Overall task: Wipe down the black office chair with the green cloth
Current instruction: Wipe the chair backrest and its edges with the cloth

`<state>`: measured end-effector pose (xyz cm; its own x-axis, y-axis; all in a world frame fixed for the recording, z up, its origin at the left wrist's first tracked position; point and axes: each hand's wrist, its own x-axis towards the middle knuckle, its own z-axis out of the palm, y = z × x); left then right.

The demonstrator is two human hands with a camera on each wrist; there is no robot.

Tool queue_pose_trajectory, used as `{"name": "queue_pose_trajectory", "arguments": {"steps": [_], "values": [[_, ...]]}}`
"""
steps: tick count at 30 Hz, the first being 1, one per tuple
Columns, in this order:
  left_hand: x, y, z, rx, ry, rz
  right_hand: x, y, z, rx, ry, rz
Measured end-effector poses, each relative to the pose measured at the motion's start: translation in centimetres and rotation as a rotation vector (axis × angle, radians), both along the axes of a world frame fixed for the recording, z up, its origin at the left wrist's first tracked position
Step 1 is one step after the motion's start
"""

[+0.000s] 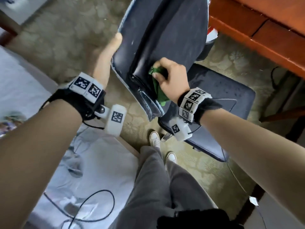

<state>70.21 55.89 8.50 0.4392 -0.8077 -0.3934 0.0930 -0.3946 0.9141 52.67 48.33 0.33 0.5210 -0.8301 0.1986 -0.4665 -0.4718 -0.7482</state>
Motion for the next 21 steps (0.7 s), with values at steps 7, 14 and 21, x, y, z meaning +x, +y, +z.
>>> {"name": "queue_pose_trajectory", "arguments": {"steps": [7, 14, 21], "values": [[-3.6, 5.1, -8.8, 0.103, -0.363, 0.104, 0.3, 2.6, -3.0, -0.067, -0.120, -0.076], [-3.4, 4.1, -11.9, -0.040, -0.450, 0.171, 1.4, 3.8, -4.1, -0.225, -0.257, -0.058], [-2.1, 3.9, -12.9, -0.075, -0.544, 0.144, 0.6, 5.5, -8.4, -0.202, -0.171, -0.119]]}}
